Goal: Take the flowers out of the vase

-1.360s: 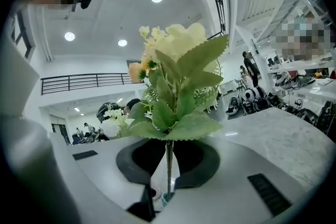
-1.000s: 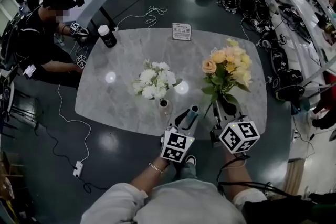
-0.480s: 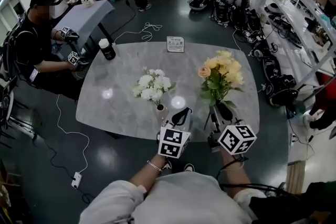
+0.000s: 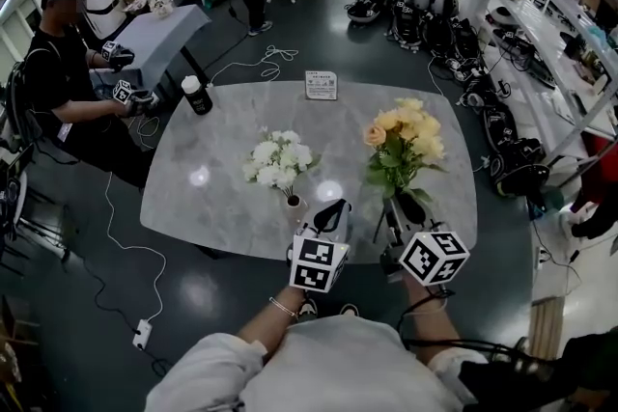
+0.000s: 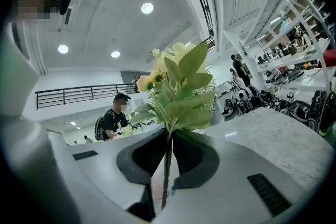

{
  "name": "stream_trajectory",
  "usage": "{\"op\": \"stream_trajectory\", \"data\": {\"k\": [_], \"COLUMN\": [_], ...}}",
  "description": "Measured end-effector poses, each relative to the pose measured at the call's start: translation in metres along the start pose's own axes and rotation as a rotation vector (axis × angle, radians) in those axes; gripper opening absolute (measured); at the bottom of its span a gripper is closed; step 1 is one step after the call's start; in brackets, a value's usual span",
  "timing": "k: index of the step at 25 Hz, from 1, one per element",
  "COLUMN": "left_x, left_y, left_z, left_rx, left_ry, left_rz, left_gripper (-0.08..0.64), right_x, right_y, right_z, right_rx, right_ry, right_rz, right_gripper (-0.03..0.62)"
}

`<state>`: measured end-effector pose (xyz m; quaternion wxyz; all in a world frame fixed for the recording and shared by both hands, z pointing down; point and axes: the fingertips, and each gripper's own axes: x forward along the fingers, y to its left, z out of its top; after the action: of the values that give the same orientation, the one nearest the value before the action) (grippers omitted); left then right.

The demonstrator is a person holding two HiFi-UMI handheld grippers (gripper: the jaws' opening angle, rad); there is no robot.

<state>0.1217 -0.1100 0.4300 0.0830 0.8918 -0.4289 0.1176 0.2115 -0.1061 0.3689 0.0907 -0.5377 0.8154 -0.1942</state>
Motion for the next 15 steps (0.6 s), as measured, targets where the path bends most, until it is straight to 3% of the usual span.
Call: {"op": "stream_trajectory", "data": {"k": [15], "left_x": [0.031], "left_y": [0.013], "left_z": [0.0], "left_rx": [-0.075], "left_ry": [0.057], "left_rz": [0.051], "left_gripper": [0.009], "right_x": [0.029], "right_y": [-0.049], "right_z": [-0.025], "right_rx": [0.078], "right_ry": [0.086], "right_rz": [-0.049], "right_gripper": [0.037]}}
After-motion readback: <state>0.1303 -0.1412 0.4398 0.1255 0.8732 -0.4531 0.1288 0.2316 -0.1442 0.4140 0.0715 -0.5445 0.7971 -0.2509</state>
